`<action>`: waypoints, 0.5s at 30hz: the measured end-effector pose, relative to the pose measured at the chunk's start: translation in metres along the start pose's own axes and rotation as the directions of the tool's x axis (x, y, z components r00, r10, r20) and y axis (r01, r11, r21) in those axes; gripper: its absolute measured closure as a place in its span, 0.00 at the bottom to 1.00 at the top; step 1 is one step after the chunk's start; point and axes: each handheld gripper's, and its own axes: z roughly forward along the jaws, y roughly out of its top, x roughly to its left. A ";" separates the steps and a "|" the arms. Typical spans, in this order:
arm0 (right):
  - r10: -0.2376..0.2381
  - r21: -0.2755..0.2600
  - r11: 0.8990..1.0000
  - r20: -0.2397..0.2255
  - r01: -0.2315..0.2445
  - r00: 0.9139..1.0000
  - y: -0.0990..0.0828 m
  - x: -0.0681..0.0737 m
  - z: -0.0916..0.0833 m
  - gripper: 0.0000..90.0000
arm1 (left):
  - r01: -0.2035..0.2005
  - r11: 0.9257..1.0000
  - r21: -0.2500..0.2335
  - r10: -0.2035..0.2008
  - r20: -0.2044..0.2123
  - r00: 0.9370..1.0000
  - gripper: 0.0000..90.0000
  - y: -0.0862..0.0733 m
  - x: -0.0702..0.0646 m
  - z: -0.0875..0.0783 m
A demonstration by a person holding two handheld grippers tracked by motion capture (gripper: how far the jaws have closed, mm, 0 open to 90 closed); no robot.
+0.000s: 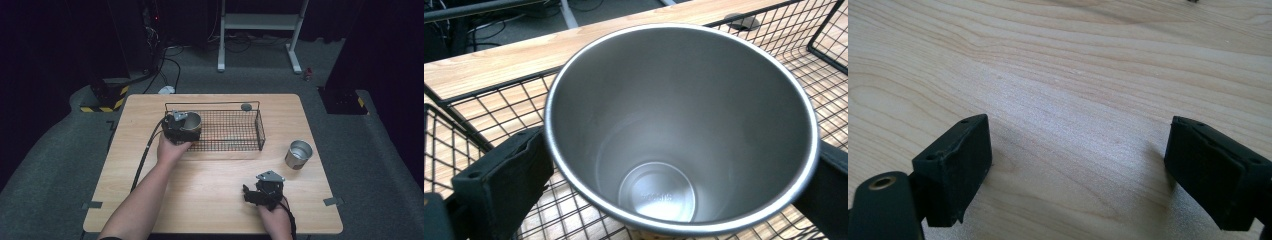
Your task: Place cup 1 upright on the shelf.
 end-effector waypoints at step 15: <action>0.000 0.000 1.000 0.000 0.000 1.000 0.000 0.000 0.000 0.13 | -0.010 1.000 -0.019 0.010 0.012 1.000 0.00 0.005 0.001 -0.024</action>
